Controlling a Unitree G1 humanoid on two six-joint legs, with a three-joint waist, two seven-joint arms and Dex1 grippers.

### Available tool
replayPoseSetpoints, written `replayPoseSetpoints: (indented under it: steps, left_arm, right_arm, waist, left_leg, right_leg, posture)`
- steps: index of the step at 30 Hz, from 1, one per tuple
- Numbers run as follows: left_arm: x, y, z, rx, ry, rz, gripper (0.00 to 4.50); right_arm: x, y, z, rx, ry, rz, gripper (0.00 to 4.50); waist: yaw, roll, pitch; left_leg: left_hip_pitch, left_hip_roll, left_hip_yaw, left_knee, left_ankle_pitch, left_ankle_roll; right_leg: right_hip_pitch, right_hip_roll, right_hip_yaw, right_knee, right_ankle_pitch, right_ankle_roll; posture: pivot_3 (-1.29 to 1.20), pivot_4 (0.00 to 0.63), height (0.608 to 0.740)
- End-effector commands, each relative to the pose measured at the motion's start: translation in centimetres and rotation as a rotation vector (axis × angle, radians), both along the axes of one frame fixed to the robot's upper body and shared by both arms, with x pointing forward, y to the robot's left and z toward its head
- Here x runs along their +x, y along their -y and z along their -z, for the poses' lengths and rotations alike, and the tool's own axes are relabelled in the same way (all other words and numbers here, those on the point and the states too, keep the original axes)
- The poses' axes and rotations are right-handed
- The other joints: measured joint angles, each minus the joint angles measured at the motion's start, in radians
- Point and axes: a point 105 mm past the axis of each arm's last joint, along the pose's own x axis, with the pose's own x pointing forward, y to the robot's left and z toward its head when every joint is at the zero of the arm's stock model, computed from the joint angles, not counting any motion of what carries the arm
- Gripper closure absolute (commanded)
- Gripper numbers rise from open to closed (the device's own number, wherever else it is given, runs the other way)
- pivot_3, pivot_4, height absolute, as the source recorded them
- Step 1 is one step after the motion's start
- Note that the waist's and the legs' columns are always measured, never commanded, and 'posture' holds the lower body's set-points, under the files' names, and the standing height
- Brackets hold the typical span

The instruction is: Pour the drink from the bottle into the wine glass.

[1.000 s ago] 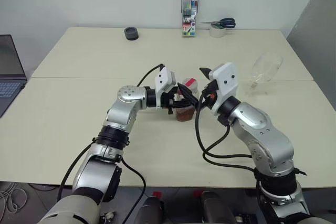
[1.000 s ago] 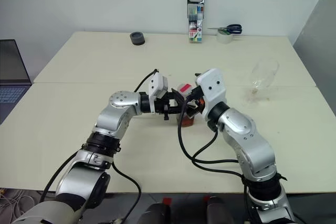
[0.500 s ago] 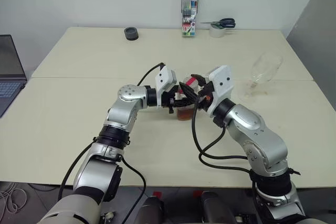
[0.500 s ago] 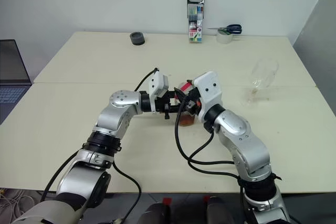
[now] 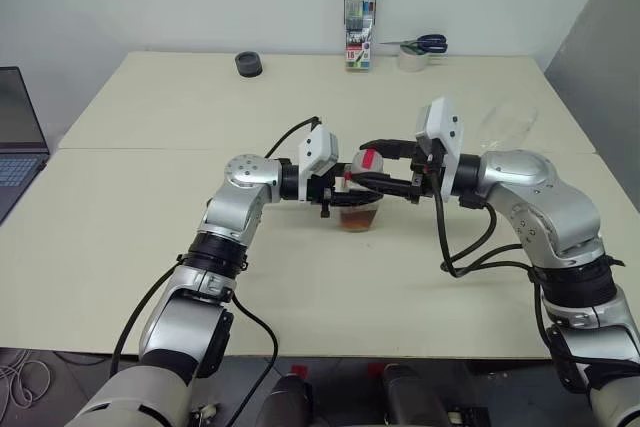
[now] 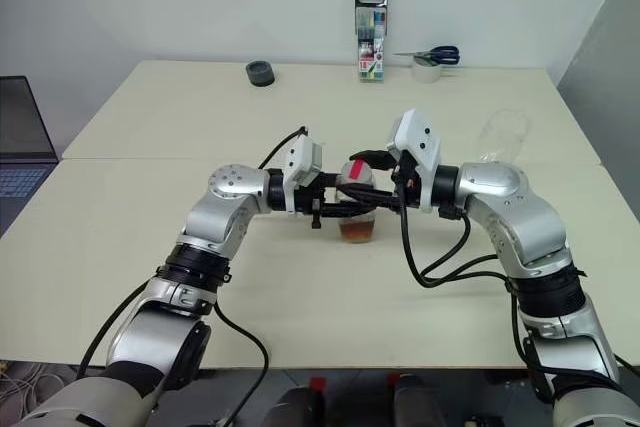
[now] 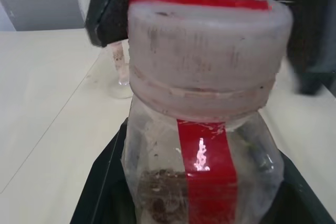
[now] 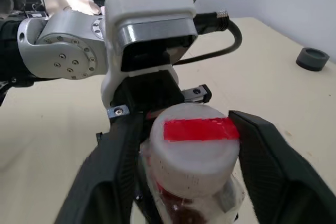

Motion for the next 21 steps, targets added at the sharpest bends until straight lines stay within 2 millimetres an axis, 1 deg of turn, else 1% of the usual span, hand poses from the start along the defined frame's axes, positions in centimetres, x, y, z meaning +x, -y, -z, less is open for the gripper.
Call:
replayPoseSetpoints:
  steps: [1,2,3,8,11,16,21]
  left_arm:
    - [0.3,-0.6,-1.3,-0.042,0.034,-0.027,2.72]
    - [0.3,-0.7,-1.3,-0.043,0.031,-0.027,2.72]
    - [0.2,-0.7,-1.2,-0.044,0.029,-0.026,2.72]
    - [0.2,-0.7,-1.1,-0.049,0.024,-0.021,2.72]
    - [0.0,-0.4,-1.0,-0.054,0.019,-0.006,2.72]
    - [0.0,-0.2,-1.0,-0.054,0.016,0.005,2.72]
    - [-0.1,-0.1,-1.0,-0.051,0.018,0.015,2.72]
  right_arm:
    - [-1.2,-0.4,-1.7,0.047,0.055,-0.028,0.54]
    - [-1.5,-0.3,-2.1,0.059,0.053,-0.022,0.19]
    - [-1.8,-0.1,-2.3,0.067,0.05,-0.019,0.0]
    - [-2.1,0.2,-2.7,0.087,0.083,0.055,0.0]
    - [-1.4,-0.2,-2.7,0.096,0.138,0.124,0.0]
    - [-0.9,-0.9,-2.3,0.076,0.179,0.148,0.0]
    - [0.1,-0.5,-2.1,0.061,0.211,0.211,0.0]
  waist:
    - [0.0,0.0,0.0]
    - [0.001,0.0,0.0]
    - [0.002,0.0,0.0]
    - [0.003,0.0,0.0]
    - [0.002,0.0,0.0]
    - [0.001,0.0,0.0]
    - [0.002,0.0,0.0]
  left_leg:
    - [0.0,0.0,0.0,0.0,0.001,-0.001]
    - [-0.001,-0.001,0.0,0.0,0.001,-0.002]
    - [-0.001,-0.001,-0.001,0.001,0.002,-0.003]
    - [-0.001,-0.001,-0.002,0.001,0.002,-0.003]
    - [-0.001,-0.001,-0.002,0.001,0.002,-0.003]
    - [0.0,0.0,-0.001,0.001,0.002,-0.003]
    - [0.0,-0.001,-0.001,0.001,0.002,-0.003]
  right_leg:
    - [0.0,-0.001,0.0,0.0,0.0,0.0]
    - [0.0,-0.001,0.0,0.0,0.0,0.0]
    - [0.0,-0.001,0.0,0.0,0.0,0.0]
    - [0.0,-0.001,0.0,0.0,0.0,0.0]
    - [0.0,-0.001,0.0,0.0,0.0,0.0]
    - [0.0,-0.001,0.0,0.0,0.0,0.0]
    - [0.0,-0.001,0.0,0.0,0.0,0.0]
  posture:
    - [0.0,0.15,0.74]
    - [0.0,0.15,0.74]
    - [0.0,0.15,0.74]
    - [0.0,0.15,0.74]
    - [0.0,0.15,0.74]
    - [0.0,0.15,0.74]
    - [0.0,0.15,0.74]
